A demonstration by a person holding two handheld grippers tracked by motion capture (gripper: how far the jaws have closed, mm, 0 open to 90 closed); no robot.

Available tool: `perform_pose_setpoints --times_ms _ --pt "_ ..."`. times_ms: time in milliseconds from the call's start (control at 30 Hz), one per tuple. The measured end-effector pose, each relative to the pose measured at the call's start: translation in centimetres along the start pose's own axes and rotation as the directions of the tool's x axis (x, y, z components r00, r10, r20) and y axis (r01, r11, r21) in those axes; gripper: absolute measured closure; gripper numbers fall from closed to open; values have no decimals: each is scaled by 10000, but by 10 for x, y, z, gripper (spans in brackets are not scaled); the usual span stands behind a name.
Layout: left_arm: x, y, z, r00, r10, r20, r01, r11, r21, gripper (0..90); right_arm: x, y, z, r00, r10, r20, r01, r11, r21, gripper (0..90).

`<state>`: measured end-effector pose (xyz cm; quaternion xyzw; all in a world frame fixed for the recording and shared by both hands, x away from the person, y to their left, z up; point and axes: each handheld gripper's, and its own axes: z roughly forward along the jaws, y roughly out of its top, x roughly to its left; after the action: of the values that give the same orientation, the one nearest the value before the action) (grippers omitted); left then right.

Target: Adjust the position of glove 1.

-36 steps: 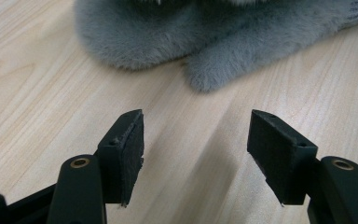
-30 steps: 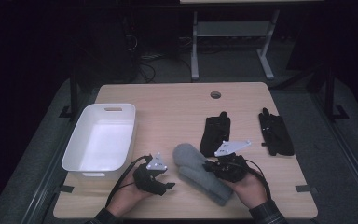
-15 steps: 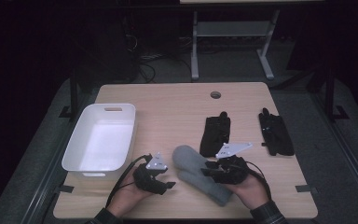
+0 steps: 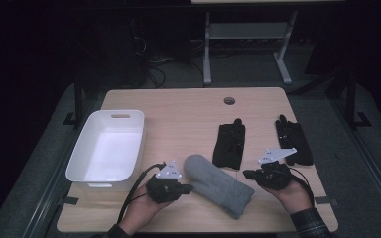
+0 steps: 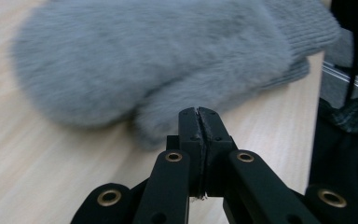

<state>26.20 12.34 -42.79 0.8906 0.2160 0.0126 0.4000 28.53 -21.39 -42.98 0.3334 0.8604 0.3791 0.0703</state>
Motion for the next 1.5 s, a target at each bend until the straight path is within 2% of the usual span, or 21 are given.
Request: perform_pose_setpoints --times_ms 167,333,400,500,567,600,633,767,800,833,900,967,1067,1100,1133,1200,1267,1400,1500 --pt "-11 3 21 9987 169 485 -182 9995 274 877 -1 -16 9 9988 -228 -422 249 9985 485 900" --pt "-17 5 36 9974 398 597 -434 9973 596 861 6 -21 16 9926 -443 -1131 527 9960 727 900" --pt "-16 4 38 9981 314 529 -348 9972 655 855 10 -19 18 9894 -462 -1380 571 9955 759 900" --pt "-8 1 36 9992 227 319 -253 9962 838 845 15 -18 21 9853 -503 -1635 644 9946 818 900" --pt "-3 -2 33 9999 -1 156 -13 9960 890 844 21 -16 25 9809 -629 -1841 795 9933 843 900" --pt "-1 -3 31 9999 74 110 -85 9952 974 840 24 -15 28 9779 -801 -1929 984 9913 872 900" --pt "1 -4 30 9999 -74 76 67 9954 954 841 27 -14 30 9761 -878 -1989 1073 9902 894 900" --pt "9 -9 20 9996 -155 -242 177 9955 931 835 40 -5 39 9662 -1143 -2313 1361 9874 803 900" --pt "10 -10 18 9989 -297 -360 326 9961 816 835 42 -3 41 9653 -1137 -2352 1360 9874 808 900" --pt "14 -11 15 9991 -182 -385 217 9955 926 835 44 -1 44 9638 -1204 -2379 1425 9867 783 900" --pt "18 -13 11 9980 -338 -541 382 9959 825 835 47 4 48 9612 -1323 -2420 1544 9852 746 900" --pt "22 -14 11 9966 -541 -621 582 9960 671 836 51 8 53 9572 -1348 -2561 1574 9851 699 900" --pt "28 -12 14 9956 -555 -748 609 9955 723 837 57 14 59 9528 -1365 -2711 1614 9843 713 900" --pt "28 -11 16 9945 -704 -772 751 9954 602 838 59 15 62 9506 -1499 -2717 1759 9816 738 900" --pt "31 -10 16 9952 -545 -814 606 9954 747 838 60 16 63 9497 -1469 -2766 1732 9822 730 900" --pt "34 -9 16 9945 -481 -929 552 9956 757 840 64 19 67 9452 -1609 -2840 1882 9795 713 900" --pt "37 -9 16 9936 -545 -985 622 9951 772 841 68 21 70 9414 -1628 -2953 1907 9793 681 900" --pt "40 -9 17 9909 -861 -1037 926 9940 589 840 78 26 78 9280 -2015 -3134 2293 9718 542 900" --pt "43 -8 17 9908 -833 -1062 900 9942 597 841 84 29 83 9193 -2230 -3242 2507 9670 459 900"
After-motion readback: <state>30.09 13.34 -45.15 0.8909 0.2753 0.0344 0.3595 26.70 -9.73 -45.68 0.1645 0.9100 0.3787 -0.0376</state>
